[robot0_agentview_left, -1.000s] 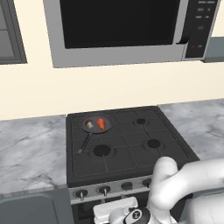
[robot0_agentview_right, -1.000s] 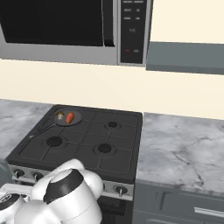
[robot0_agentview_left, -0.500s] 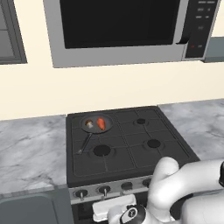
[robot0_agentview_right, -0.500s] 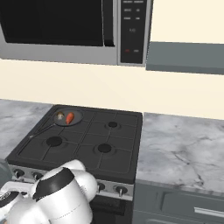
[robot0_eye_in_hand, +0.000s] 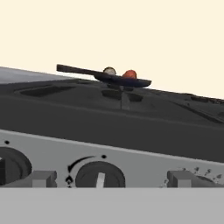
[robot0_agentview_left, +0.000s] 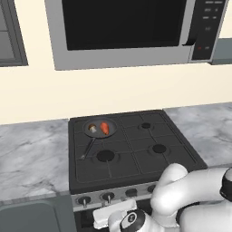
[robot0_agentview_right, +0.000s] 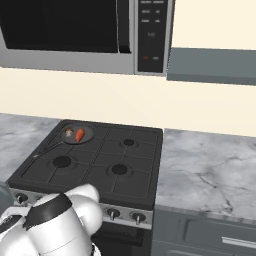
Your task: Put the sweet potato and mushroom in the pan. Then turn on the rear left burner and set the heat to medium.
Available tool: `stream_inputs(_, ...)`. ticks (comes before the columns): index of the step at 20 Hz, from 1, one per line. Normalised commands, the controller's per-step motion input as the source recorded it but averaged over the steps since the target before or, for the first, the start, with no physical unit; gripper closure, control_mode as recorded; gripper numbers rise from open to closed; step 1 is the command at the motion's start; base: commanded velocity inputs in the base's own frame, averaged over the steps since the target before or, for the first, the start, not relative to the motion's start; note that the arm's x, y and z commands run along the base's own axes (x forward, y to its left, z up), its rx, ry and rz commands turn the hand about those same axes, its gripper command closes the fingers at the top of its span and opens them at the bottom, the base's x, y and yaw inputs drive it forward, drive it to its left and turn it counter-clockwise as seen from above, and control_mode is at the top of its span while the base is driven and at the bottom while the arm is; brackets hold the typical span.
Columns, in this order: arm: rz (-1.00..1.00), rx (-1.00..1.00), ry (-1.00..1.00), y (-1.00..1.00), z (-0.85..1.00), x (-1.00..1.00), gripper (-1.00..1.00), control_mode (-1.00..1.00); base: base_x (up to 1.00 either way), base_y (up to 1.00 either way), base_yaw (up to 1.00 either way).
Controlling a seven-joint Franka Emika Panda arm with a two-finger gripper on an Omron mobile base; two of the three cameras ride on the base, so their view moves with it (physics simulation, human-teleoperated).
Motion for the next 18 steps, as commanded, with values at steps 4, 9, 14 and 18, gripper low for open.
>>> stream_inputs(4, 0.04, 0.0, 0.0, -0.07, -0.48, 0.18, -1.0, -1.0, 0.0, 0.0, 0.0)
stream_inputs(9, 0.0, 0.0, 0.0, -0.24, -0.15, 0.09, -1.0, -1.0, 0.0, 0.0, 0.0)
stream_inputs(14, 0.0, 0.0, 0.0, -0.16, 0.0, 0.18, -1.0, -1.0, 0.0, 0.0, 0.0)
stream_inputs(18, 0.02, 0.01, 0.0, -0.1, 0.0, 0.28, -1.0, -1.0, 0.0, 0.0, 0.0)
